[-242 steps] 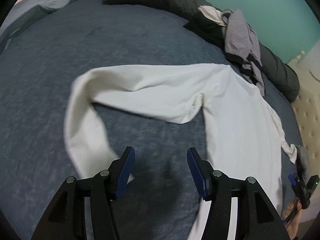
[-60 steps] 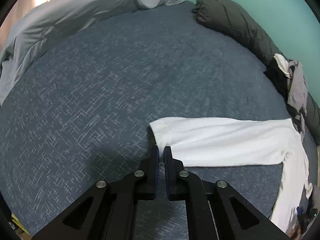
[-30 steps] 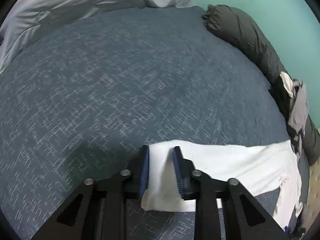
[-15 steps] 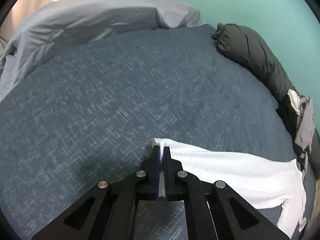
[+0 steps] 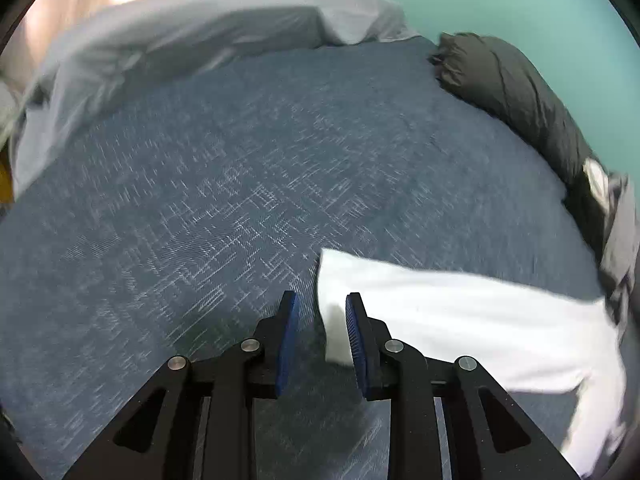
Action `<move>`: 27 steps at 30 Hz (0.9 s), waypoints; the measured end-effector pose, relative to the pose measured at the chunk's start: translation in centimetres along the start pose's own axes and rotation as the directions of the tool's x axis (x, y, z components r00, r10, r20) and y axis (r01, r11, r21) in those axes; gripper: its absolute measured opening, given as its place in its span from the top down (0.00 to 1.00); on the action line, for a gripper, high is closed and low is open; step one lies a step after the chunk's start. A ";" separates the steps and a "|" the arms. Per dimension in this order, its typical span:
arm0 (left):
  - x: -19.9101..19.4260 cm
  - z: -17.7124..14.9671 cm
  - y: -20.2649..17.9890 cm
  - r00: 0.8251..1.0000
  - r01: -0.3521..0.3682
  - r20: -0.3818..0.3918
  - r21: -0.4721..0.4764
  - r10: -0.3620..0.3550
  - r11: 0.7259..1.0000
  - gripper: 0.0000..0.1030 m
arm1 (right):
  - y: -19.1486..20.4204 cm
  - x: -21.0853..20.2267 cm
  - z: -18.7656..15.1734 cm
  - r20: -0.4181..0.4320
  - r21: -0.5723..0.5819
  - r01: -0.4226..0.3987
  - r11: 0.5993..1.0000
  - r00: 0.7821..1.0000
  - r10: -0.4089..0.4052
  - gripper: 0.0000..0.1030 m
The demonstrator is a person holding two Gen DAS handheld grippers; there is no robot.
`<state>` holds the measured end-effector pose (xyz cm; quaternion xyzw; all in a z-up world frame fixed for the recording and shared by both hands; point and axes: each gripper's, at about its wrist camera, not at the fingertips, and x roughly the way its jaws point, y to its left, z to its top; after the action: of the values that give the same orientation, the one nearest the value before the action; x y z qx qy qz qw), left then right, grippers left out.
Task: Fold clothes
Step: 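Pull the sleeve straight with the left gripper and open it, then move both open grippers back over the folded shirt edge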
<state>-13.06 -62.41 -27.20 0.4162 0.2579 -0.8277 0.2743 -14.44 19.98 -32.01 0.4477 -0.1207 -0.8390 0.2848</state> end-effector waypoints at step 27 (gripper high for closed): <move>-10.7 -27.7 -23.0 0.763 0.558 -0.563 0.326 -0.317 0.763 0.74 | -7.4 -12.8 0.1 -0.068 0.094 0.134 0.987 0.989 -0.127 0.35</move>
<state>-7.87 -25.23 -28.16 0.5856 0.1982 -0.7773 -0.1165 -11.67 33.42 -26.65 0.4939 -0.1233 -0.8346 0.2105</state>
